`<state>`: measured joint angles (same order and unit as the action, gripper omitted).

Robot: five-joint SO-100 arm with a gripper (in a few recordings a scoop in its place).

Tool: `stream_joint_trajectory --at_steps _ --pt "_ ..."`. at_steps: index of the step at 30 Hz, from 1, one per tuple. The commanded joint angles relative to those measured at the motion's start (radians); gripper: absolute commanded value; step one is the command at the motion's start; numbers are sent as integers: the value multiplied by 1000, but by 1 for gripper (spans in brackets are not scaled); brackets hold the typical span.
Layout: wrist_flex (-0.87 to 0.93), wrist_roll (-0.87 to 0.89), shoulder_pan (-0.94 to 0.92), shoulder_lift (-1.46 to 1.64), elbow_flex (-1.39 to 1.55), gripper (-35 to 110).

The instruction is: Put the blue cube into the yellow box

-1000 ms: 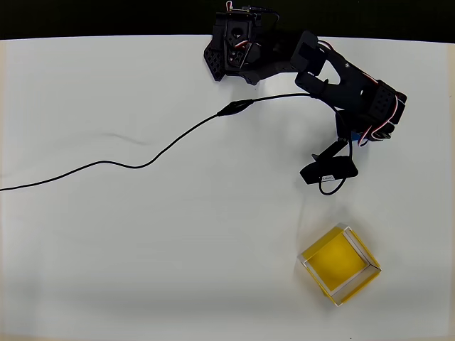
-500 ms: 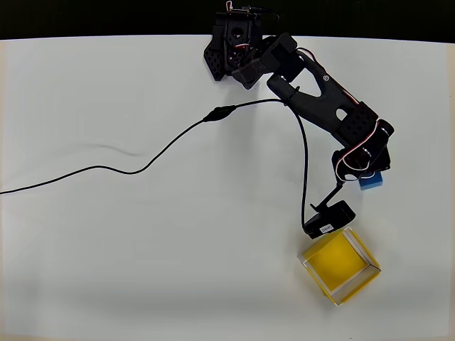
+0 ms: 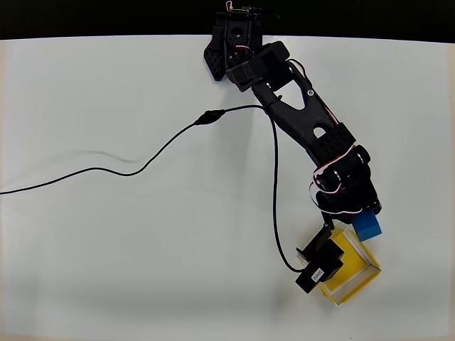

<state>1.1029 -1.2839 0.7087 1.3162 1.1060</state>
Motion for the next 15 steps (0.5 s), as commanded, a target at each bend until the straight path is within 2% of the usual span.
stream_joint_trajectory --at_steps 1,11,15 --pt "-83 -69 -26 31 -129 15" --pt "-275 -127 -77 -143 -189 15" --pt "-301 -137 -83 -212 -235 15"
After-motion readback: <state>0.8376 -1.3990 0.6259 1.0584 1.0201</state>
